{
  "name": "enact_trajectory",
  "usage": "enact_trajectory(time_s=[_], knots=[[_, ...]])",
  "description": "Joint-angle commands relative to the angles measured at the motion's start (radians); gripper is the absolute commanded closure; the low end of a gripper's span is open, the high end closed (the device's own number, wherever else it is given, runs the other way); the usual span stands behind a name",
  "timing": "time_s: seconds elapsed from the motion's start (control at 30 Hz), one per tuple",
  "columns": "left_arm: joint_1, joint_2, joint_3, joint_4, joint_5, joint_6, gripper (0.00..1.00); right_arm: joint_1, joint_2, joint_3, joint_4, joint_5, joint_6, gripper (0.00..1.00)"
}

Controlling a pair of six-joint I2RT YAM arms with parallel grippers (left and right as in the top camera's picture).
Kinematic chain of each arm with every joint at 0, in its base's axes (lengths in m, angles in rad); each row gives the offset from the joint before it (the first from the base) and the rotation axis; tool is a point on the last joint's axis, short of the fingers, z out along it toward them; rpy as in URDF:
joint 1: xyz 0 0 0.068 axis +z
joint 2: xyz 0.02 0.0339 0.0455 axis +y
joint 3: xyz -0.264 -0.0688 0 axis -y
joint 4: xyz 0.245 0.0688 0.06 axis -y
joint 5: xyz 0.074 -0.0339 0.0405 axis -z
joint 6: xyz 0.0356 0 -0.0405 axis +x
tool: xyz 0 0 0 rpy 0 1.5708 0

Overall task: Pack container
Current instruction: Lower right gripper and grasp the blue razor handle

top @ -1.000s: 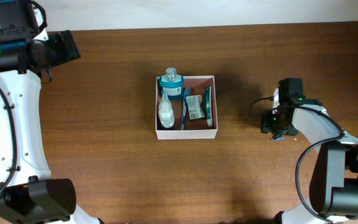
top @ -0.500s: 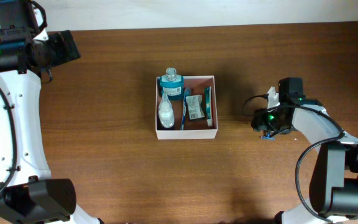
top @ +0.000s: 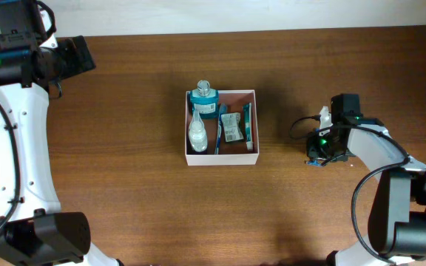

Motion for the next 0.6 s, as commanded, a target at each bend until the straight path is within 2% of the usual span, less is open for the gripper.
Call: enact_trajectory(time_s=[0.0,0.43,0.57], knots=[[0.002,0.002,0.002,0.002,0.007,-0.005,0.00,-0.002,0.003,-0.008,0.000,0.013,-0.005,0.81],[0.002,0.002,0.002,0.002,0.007,-0.005,0.00,-0.002,0.003,-0.009,0.028,0.066,0.042,0.83],[0.002,0.002,0.002,0.002,0.008,-0.005,0.00,-0.002,0.003,-0.011,0.038,0.065,0.044,0.88]])
